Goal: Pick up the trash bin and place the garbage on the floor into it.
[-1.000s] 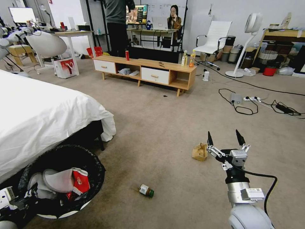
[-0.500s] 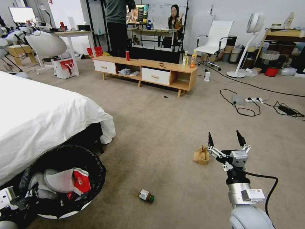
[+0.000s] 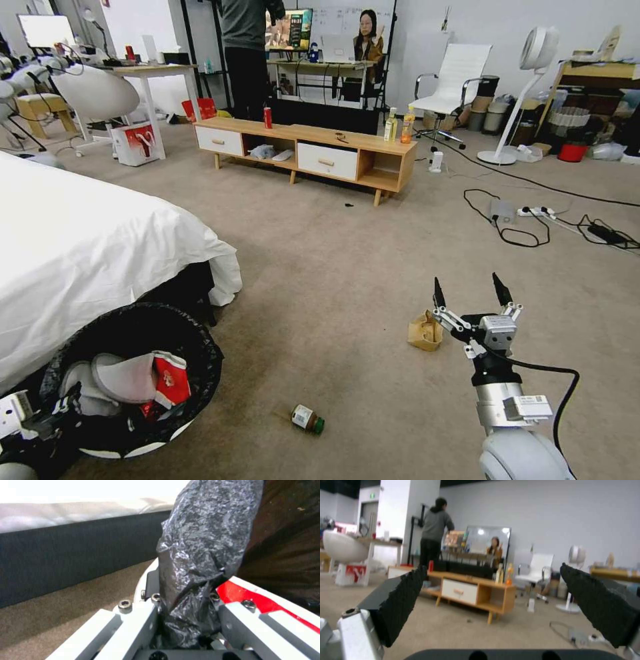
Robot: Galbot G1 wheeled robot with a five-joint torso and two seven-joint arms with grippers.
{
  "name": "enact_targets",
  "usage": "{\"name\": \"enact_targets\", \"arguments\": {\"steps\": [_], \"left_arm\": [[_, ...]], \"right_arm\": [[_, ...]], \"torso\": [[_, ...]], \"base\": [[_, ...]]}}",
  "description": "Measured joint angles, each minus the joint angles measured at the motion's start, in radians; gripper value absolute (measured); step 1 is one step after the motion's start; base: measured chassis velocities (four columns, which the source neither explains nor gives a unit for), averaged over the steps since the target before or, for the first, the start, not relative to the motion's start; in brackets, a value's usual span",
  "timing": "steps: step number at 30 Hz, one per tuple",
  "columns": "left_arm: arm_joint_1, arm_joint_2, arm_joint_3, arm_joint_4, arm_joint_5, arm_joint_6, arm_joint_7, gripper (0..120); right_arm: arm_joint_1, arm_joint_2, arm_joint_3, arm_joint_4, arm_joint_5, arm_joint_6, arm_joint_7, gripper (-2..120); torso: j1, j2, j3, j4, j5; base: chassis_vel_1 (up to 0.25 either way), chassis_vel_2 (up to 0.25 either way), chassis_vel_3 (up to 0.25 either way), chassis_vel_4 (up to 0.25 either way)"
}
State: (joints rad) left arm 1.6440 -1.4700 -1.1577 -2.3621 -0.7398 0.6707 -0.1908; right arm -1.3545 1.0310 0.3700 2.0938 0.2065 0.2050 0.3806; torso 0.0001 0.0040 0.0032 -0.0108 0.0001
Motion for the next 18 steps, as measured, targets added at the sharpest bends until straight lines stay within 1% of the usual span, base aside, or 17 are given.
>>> {"name": "enact_targets", "arguments": {"steps": [1,2,3,4,6,7,8,9,10,11,12,13,15,16,17,18], "left_arm": [[0.000,0.000,0.000,0.000,0.000,0.000,0.001,5],[0.000,0.000,0.000,0.000,0.000,0.000,0.001,5],[0.000,0.000,0.000,0.000,0.000,0.000,0.001,5],[0.000,0.000,0.000,0.000,0.000,0.000,0.001,5],[0.000,0.000,0.000,-0.002,0.000,0.000,0.001,5],[0.000,-0.001,0.000,-0.004,0.000,0.000,0.002,5],[0.000,-0.001,0.000,-0.004,0.000,0.000,0.002,5],[0.000,-0.001,0.000,-0.006,0.000,0.000,0.002,5],[0.000,-0.001,0.000,-0.006,0.000,0.000,0.002,5],[-0.001,0.002,0.004,-0.006,0.000,0.001,0.002,5],[-0.008,0.009,0.013,-0.003,0.000,0.004,0.002,5],[-0.008,0.009,0.013,-0.003,0.000,0.004,0.002,5],[-0.026,0.029,0.039,0.018,0.001,0.011,0.008,5],[-0.026,0.029,0.039,0.018,0.001,0.011,0.008,5],[-0.026,0.031,0.044,0.023,0.003,0.012,0.014,5],[-0.030,0.034,0.049,0.030,0.006,0.013,0.016,5]], "right_arm": [[0.009,-0.021,-0.014,0.013,0.042,-0.038,0.010,100],[0.009,-0.021,-0.014,0.013,0.042,-0.038,0.010,100],[0.025,-0.046,-0.039,0.034,0.120,-0.106,0.033,100],[0.025,-0.046,-0.039,0.034,0.120,-0.106,0.033,100],[0.077,-0.087,-0.105,0.067,0.260,-0.241,0.081,100],[0.128,-0.113,-0.152,0.085,0.372,-0.342,0.119,100],[0.128,-0.113,-0.152,0.085,0.372,-0.342,0.119,100],[0.186,-0.135,-0.194,0.101,0.514,-0.444,0.153,100],[0.186,-0.135,-0.194,0.101,0.514,-0.444,0.153,100],[0.218,-0.152,-0.214,0.109,0.614,-0.515,0.167,100],[0.237,-0.168,-0.226,0.116,0.692,-0.569,0.179,100],[0.237,-0.168,-0.226,0.116,0.692,-0.569,0.179,100],[0.293,-0.212,-0.271,0.118,0.871,-0.715,0.233,100],[0.293,-0.212,-0.271,0.118,0.871,-0.715,0.233,100],[0.317,-0.221,-0.297,0.105,0.902,-0.738,0.239,100],[0.345,-0.229,-0.332,0.092,0.950,-0.774,0.245,100]], "torso": [[0.000,0.000,0.000,0.0000,-0.0002],[0.000,0.000,0.000,0.0000,-0.0002],[0.000,0.000,0.000,-0.0002,-0.0001],[0.000,0.000,0.000,-0.0002,-0.0001],[0.000,0.000,0.000,-0.0002,-0.0002],[0.000,0.000,0.000,0.0000,0.0000],[0.000,0.000,0.000,0.0000,0.0000],[0.000,0.000,0.000,0.0004,-0.0001],[0.000,0.000,0.000,0.0004,-0.0001],[0.000,0.000,0.000,0.0010,-0.0002],[0.000,0.000,0.000,0.0009,0.0000],[0.000,0.000,0.000,0.0009,0.0000],[0.000,0.000,0.000,-0.0012,-0.0003],[0.000,0.000,0.000,-0.0012,-0.0003],[0.000,0.000,0.000,-0.0003,-0.0001],[0.000,0.000,0.000,0.0000,-0.0002]], "base": [[0.000,0.000,0.000,0.000],[0.000,0.000,0.000,0.000],[0.000,0.000,0.000,0.000],[0.000,0.000,0.000,0.000],[0.000,0.000,0.000,0.000],[0.000,0.000,0.000,0.000],[0.000,0.000,0.000,0.000],[0.000,0.000,0.000,0.000],[0.000,0.000,0.000,0.000],[0.000,0.000,0.000,0.000],[0.000,0.000,0.000,0.000],[0.000,0.000,0.000,0.000],[0.000,0.000,0.000,0.000],[0.000,0.000,0.000,0.000],[0.000,0.000,0.000,0.000],[0.000,0.000,0.000,0.000]]}}
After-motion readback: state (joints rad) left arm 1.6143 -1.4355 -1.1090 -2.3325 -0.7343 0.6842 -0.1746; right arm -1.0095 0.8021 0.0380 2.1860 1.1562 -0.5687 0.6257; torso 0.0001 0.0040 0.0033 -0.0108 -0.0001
